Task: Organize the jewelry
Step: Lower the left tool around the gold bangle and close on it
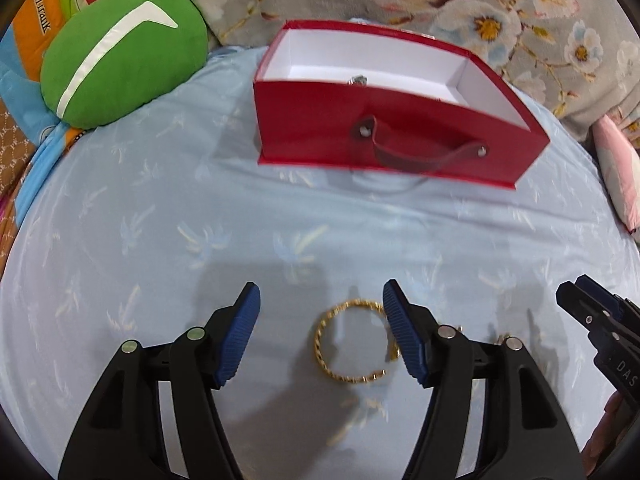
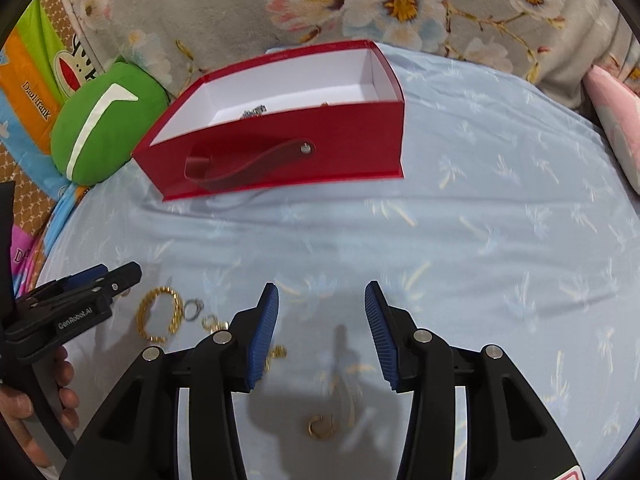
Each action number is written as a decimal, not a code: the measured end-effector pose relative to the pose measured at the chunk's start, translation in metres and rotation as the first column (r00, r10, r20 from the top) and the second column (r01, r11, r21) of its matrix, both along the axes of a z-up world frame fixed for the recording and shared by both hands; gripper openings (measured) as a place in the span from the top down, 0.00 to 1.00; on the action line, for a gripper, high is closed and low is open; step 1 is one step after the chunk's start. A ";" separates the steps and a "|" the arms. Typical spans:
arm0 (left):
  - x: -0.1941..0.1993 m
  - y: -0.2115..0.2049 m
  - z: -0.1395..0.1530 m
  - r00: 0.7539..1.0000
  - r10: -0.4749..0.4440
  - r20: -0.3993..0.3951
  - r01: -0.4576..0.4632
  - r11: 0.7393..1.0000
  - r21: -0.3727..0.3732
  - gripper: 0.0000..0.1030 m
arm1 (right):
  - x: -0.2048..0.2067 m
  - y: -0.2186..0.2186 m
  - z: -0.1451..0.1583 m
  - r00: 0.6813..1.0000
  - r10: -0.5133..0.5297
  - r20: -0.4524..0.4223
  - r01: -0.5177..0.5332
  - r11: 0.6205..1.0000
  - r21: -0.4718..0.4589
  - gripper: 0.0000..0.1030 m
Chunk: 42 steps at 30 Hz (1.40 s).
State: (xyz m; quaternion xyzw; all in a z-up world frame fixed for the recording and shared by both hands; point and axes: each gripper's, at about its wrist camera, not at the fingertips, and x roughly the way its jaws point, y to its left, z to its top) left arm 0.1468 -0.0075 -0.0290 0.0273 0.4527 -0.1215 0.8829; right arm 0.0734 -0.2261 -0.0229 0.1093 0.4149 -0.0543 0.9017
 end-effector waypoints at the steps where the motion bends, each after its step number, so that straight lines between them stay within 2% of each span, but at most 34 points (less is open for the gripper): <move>1: -0.002 -0.001 -0.003 1.000 -0.002 -0.006 0.002 1.000 0.000 0.35 | -0.004 0.000 -0.003 1.000 -0.002 -0.006 0.002 1.000 0.003 0.57; 8: -0.015 -0.016 -0.022 0.998 -0.017 -0.053 0.018 1.000 0.013 0.34 | -0.021 0.000 -0.012 1.000 -0.013 -0.027 0.014 1.000 0.010 0.57; 16: -0.022 -0.026 -0.035 0.998 -0.024 -0.049 0.026 0.998 0.049 0.34 | -0.030 -0.004 -0.014 0.999 -0.023 -0.027 0.024 1.000 0.020 0.57; 21: -0.022 -0.028 -0.036 0.999 -0.024 -0.033 0.026 0.998 0.057 0.35 | -0.033 -0.005 -0.015 0.999 -0.025 -0.029 0.026 0.999 0.020 0.57; 24: -0.021 -0.030 -0.036 0.999 -0.028 -0.019 0.029 0.997 0.070 0.44 | -0.036 -0.006 -0.017 0.999 -0.029 -0.032 0.030 0.999 0.021 0.57; 26: -0.021 -0.030 -0.036 0.999 -0.033 -0.013 0.034 0.997 0.075 0.47 | -0.038 -0.007 -0.018 0.999 -0.033 -0.035 0.034 0.999 0.022 0.57; 34: -0.030 -0.027 -0.032 0.998 -0.059 -0.016 0.059 0.997 0.040 0.47 | -0.044 -0.009 -0.019 0.998 -0.040 -0.038 0.041 0.999 0.023 0.57; 42: -0.049 0.000 -0.019 0.999 -0.050 0.001 0.050 0.999 0.019 0.47 | -0.056 -0.004 -0.021 0.999 -0.021 -0.045 0.022 1.000 0.011 0.57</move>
